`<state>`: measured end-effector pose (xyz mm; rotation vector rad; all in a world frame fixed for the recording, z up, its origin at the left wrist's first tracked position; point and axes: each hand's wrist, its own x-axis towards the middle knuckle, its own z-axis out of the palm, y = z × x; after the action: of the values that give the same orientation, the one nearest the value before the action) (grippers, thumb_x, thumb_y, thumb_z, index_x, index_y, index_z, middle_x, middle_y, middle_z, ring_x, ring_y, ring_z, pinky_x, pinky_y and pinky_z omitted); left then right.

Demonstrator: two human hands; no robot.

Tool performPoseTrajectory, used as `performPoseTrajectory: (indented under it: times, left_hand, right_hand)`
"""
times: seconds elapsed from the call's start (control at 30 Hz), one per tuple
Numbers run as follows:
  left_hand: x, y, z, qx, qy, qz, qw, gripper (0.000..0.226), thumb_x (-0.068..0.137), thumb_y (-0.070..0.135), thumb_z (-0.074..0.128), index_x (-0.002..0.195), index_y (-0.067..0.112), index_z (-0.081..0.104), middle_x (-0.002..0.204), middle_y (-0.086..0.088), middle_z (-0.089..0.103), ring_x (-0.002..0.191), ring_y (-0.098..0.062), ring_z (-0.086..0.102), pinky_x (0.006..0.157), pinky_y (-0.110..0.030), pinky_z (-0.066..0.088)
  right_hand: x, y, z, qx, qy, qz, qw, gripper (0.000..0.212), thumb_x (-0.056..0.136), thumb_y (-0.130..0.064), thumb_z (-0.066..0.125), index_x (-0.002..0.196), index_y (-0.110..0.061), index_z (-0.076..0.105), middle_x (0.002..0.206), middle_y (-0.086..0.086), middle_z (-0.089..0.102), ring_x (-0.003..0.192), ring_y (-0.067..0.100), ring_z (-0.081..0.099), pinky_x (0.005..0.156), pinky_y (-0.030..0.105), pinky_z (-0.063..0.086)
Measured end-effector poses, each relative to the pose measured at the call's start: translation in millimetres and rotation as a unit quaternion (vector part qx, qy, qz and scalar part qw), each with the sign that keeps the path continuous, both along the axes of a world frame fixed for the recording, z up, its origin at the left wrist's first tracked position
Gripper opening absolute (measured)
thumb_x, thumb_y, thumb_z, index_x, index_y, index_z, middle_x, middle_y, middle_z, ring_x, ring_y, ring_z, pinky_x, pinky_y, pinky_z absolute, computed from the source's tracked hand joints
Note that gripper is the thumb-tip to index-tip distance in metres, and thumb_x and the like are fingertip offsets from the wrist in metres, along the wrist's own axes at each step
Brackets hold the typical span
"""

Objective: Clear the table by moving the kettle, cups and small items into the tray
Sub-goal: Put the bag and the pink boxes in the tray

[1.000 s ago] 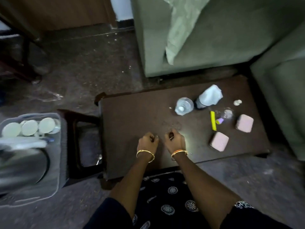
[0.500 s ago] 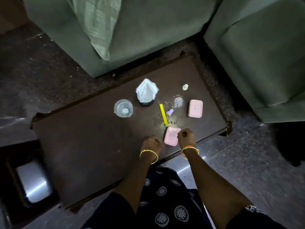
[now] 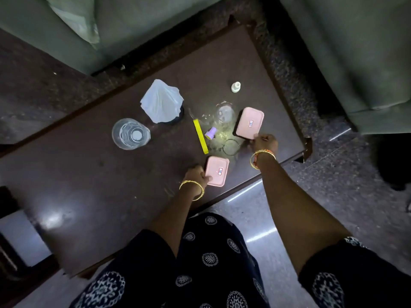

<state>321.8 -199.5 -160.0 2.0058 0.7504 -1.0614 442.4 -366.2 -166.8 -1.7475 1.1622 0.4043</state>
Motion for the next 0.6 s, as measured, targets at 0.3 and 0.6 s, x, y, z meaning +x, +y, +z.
performPoseTrajectory:
  times: [0.3,0.6]
  left_hand:
    - [-15.4,27.4,23.7,-0.006,-0.034,0.105,0.994,0.019,0.083,0.023,0.064,0.080,0.016,0.047,0.101,-0.019,0.068,0.096,-0.034,0.061,0.078,-0.031,0.043]
    - [-86.2,89.8,55.6,-0.066,-0.089,0.369,0.923,0.030,0.073,0.011,0.075,0.067,0.021,0.047,0.080,-0.010,0.061,0.077,-0.023,0.057,0.088,-0.052,0.053]
  right_hand:
    - [-36.7,20.5,31.2,0.091,-0.044,-0.039,0.994,0.032,0.084,0.010,0.054,0.058,-0.007,0.049,0.059,0.010,0.051,0.031,0.002,0.052,0.043,0.016,0.052]
    - [-154.3,100.7,92.4,0.186,-0.024,0.160,0.969,0.015,0.082,0.010,0.060,0.073,-0.002,0.062,0.057,0.008,0.062,0.040,0.006,0.059,0.051,0.017,0.055]
